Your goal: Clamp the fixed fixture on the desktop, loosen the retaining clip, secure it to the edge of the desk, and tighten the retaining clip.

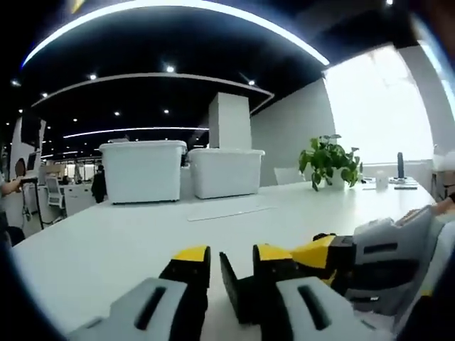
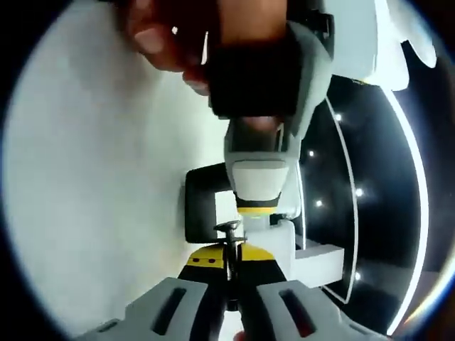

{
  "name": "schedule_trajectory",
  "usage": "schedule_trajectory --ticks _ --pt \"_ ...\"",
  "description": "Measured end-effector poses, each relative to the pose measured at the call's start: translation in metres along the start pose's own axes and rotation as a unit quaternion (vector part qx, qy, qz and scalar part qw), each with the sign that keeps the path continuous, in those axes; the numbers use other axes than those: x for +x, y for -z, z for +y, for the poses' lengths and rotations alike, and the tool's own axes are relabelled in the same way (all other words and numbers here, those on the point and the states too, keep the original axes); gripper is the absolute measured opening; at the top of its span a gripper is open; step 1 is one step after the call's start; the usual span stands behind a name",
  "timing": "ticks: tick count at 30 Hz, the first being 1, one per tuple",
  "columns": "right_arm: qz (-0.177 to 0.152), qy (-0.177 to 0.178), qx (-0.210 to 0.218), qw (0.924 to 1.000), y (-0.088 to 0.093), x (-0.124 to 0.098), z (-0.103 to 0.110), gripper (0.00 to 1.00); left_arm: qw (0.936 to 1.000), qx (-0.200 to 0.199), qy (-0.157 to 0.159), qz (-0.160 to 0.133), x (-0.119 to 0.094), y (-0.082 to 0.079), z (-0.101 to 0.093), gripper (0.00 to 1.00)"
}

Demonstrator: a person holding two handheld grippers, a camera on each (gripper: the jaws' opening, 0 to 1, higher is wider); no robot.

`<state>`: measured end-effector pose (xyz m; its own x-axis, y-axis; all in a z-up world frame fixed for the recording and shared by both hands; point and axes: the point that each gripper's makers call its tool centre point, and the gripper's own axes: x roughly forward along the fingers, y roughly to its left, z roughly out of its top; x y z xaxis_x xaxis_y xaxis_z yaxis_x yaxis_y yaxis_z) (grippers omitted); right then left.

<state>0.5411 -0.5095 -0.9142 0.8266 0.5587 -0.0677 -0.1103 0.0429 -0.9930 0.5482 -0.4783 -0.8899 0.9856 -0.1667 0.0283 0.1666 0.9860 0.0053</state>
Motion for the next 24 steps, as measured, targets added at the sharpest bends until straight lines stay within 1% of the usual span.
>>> schedule_trajectory --ticks 1,4,5,7,9,10,11,12,13,14,15,17,18,20,21,22,23,24 --pt "-0.001 0.003 0.007 1.0 0.0 -0.001 -0.003 0.0 1.0 -0.003 -0.001 -0.002 0.0 -0.001 0.001 0.3" --pt "-0.004 0.022 0.02 0.9995 0.0 -0.004 -0.015 0.0 0.9994 -0.021 0.0 -0.027 -0.004 -0.011 0.002 0.33" --pt "-0.008 0.026 0.034 0.9991 0.0 -0.006 -0.017 0.0 0.9991 -0.026 0.002 -0.034 -0.005 -0.015 0.002 0.35" --pt "-0.014 0.036 0.043 0.9983 0.0 -0.01 -0.024 0.0 0.9984 -0.032 0.002 -0.047 -0.009 -0.021 0.003 0.39" --pt "-0.016 0.042 0.053 0.9976 0.002 -0.011 -0.027 0.0 0.9978 -0.025 0.0 -0.061 -0.016 -0.029 0.003 0.41" --pt "-0.018 0.044 0.056 0.9973 0.002 -0.011 -0.027 0.0 0.9965 -0.031 -0.007 -0.078 -0.021 -0.037 0.006 0.41" --pt "-0.02 0.044 0.057 0.9972 0.002 -0.011 -0.027 0.0 0.9964 -0.03 -0.009 -0.079 -0.026 -0.041 0.009 0.41" --pt "-0.023 0.045 0.061 0.9969 0.002 -0.011 -0.028 0.0 0.9958 -0.031 -0.014 -0.085 -0.033 -0.048 0.012 0.44" --pt "-0.024 0.046 0.063 0.9967 0.001 -0.011 -0.029 0.0 0.9945 -0.036 -0.021 -0.096 -0.042 -0.056 0.016 0.47" --pt "-0.027 0.048 0.066 0.9963 0.0 -0.011 -0.03 0.0 0.993 -0.038 -0.026 -0.109 -0.053 -0.065 0.019 0.47" --pt "-0.03 0.049 0.07 0.9958 -0.001 -0.011 -0.03 0.0 0.9924 -0.037 -0.03 -0.114 -0.065 -0.072 0.022 0.47" --pt "-0.033 0.053 0.075 0.9952 -0.002 -0.011 -0.033 0.0 0.9897 -0.036 -0.038 -0.133 -0.098 -0.089 0.029 0.48" --pt "-0.036 0.055 0.082 0.9945 -0.003 -0.012 -0.035 0.0 0.9884 -0.032 -0.041 -0.143 -0.11 -0.095 0.032 0.48" --pt "-0.043 0.065 0.101 0.9918 -0.004 -0.017 -0.042 0.0 0.9859 -0.031 -0.046 -0.157 -0.145 -0.107 0.036 0.48" --pt "-0.047 0.069 0.111 0.9903 -0.005 -0.019 -0.046 0.0 0.9854 -0.033 -0.05 -0.159 -0.161 -0.11 0.037 0.46" --pt "-0.052 0.073 0.122 0.9885 -0.005 -0.021 -0.048 0.0 0.9854 -0.03 -0.058 -0.157 -0.177 -0.11 0.04 0.42" --pt "-0.056 0.078 0.128 0.9871 -0.007 -0.03 -0.053 0.0 0.9863 -0.025 -0.065 -0.15 -0.191 -0.107 0.042 0.37" --pt "-0.061 0.081 0.128 0.9866 -0.008 -0.034 -0.056 0.0 0.9875 -0.02 -0.068 -0.141 -0.203 -0.101 0.043 0.32"
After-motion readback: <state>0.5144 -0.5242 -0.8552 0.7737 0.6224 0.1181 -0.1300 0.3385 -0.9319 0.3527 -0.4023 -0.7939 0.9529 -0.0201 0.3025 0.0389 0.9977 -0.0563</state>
